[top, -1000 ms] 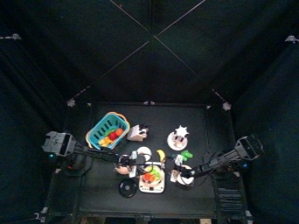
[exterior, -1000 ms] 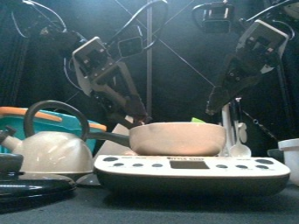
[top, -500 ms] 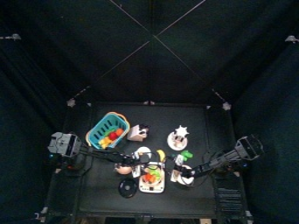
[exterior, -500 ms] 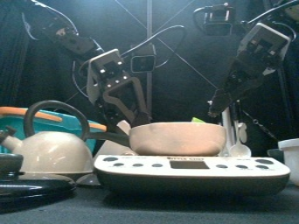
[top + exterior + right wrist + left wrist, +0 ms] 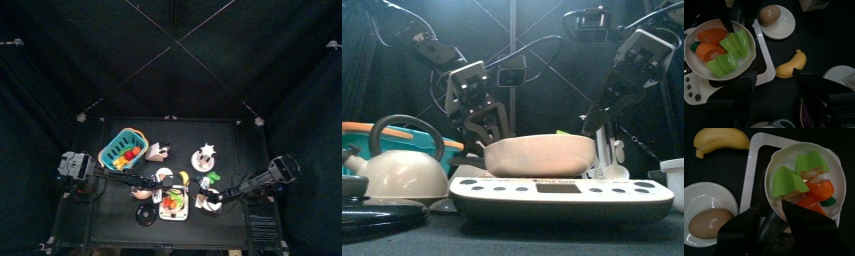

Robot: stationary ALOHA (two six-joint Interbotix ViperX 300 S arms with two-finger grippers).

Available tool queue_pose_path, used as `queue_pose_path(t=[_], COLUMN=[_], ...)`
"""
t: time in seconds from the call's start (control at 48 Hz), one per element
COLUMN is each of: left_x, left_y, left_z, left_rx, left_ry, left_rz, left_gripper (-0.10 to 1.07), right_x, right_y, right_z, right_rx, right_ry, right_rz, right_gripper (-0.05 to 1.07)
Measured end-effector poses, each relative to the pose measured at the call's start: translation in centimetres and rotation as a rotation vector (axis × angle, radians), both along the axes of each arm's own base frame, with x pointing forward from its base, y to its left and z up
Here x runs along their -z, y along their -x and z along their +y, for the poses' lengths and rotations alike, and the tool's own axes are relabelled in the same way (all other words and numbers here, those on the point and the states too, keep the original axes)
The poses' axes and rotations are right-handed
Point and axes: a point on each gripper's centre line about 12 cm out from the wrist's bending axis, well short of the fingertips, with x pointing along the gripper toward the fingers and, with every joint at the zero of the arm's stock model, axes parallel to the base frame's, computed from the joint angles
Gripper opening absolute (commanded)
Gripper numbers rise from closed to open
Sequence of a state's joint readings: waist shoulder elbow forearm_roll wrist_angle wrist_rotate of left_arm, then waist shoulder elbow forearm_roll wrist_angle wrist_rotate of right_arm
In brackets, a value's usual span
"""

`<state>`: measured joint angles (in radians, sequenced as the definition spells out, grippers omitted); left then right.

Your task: Grab pan

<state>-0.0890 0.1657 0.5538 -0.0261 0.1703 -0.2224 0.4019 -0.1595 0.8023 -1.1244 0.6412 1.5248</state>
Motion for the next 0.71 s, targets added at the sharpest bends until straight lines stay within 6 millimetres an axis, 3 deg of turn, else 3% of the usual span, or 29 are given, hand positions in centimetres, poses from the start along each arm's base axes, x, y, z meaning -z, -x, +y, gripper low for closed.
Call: queue_pose_path(t=[0.271,0.708], left_x=[-0.1,-1.5], left_y=[-0.1,-0.7], left_z=[0.1,0.1], left_rx=[-0.001,0.006], left_ry=[0.000,-0.012], left_rz=[0.002,0.060], left_gripper=[0.54,0.54], right_x=[0.0,0.1], right_y=[0.0,0.0], right_z=[0.0,0.0], right_rx=[0.000,-0.003], right_ry=[0.001,0.007], right_rz=[0.001,0.007], right_gripper=[0.92,0.92])
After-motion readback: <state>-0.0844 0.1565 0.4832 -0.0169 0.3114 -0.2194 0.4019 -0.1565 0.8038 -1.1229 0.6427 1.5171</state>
